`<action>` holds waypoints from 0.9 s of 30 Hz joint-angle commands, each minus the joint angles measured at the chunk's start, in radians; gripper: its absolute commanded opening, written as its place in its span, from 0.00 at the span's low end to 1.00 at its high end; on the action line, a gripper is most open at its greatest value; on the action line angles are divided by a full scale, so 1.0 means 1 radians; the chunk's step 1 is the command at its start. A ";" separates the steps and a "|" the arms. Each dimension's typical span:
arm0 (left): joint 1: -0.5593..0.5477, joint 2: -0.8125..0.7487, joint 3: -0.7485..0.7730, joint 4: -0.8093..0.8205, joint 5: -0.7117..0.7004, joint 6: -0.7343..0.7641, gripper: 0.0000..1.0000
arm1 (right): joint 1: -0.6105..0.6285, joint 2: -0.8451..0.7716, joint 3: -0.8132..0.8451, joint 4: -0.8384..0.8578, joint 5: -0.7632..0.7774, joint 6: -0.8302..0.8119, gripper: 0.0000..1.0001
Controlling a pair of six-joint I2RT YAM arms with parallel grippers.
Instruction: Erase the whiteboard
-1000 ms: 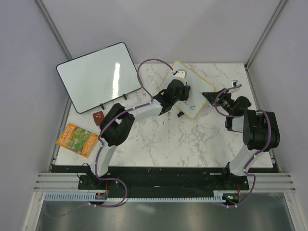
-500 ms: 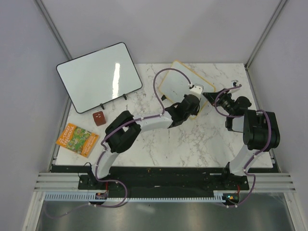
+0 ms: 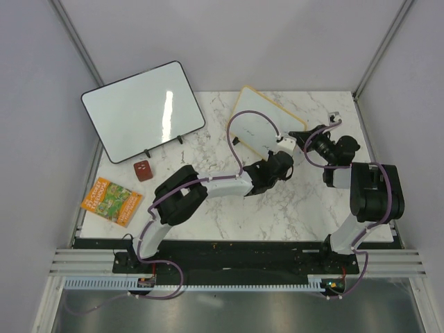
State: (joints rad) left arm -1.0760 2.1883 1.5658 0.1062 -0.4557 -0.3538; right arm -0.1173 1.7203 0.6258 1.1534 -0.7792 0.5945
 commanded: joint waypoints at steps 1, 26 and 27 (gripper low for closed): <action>0.014 0.024 -0.032 -0.034 -0.064 -0.049 0.02 | 0.036 -0.050 0.040 0.028 -0.068 0.034 0.00; 0.171 -0.214 -0.312 0.363 0.280 -0.073 0.02 | 0.047 -0.034 0.057 -0.003 -0.077 0.021 0.00; 0.172 -0.225 -0.317 0.389 0.294 -0.077 0.02 | 0.047 -0.036 0.057 -0.003 -0.077 0.024 0.00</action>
State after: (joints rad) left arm -0.9096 2.0583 1.2671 0.3210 -0.2768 -0.4313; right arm -0.0826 1.7176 0.6537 1.1217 -0.7731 0.5983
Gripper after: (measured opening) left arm 0.062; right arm 0.106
